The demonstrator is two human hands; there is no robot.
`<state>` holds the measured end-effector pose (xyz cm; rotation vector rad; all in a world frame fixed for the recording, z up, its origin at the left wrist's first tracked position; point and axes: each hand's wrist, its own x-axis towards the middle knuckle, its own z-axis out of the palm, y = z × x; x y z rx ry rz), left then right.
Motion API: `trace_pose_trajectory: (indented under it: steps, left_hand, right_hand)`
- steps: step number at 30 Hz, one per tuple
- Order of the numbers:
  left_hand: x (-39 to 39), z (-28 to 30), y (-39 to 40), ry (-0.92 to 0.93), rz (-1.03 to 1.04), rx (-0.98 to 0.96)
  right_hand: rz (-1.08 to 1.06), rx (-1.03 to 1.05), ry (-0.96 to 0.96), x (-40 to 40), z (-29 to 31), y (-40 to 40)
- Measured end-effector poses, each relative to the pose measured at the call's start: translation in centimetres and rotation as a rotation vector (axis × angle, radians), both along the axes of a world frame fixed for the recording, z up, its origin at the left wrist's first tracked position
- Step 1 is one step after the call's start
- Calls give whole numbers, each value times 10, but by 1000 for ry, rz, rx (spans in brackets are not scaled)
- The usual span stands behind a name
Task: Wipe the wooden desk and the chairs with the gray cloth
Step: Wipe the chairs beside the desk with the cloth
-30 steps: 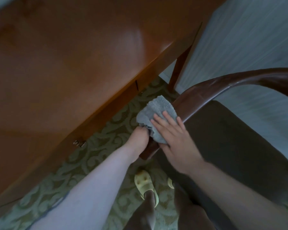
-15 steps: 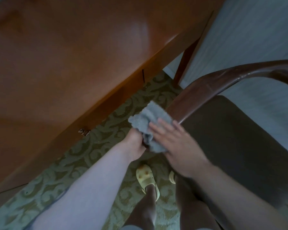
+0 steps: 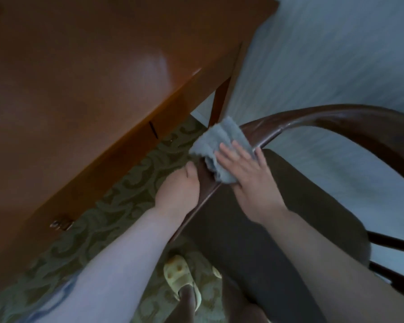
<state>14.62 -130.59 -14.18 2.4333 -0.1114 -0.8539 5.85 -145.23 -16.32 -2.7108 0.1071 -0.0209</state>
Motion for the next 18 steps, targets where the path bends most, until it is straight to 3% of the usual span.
trace_pose_trajectory:
  steps: [5, 7, 9, 11, 15, 18]
  left_hand:
    - [6, -5, -40, -183, -28, 78]
    - [1, -13, -40, -306, 3, 155]
    - [-4, -17, -41, -384, 30, 194]
    - [-5, -19, -44, -441, 55, 208]
    - [-4, -20, -48, -431, 118, 243]
    - [-3, -19, -48, -383, 75, 242]
  right_hand:
    - [-317, 183, 3, 9, 4, 48]
    - [-219, 148, 22, -1, 0, 47]
    - [-21, -42, 22, -1, 2, 11]
    - [-4, -137, 43, 8, 6, -32]
    - [-412, -76, -21, 33, 12, -28]
    - [-342, -29, 3, 30, 1, 24]
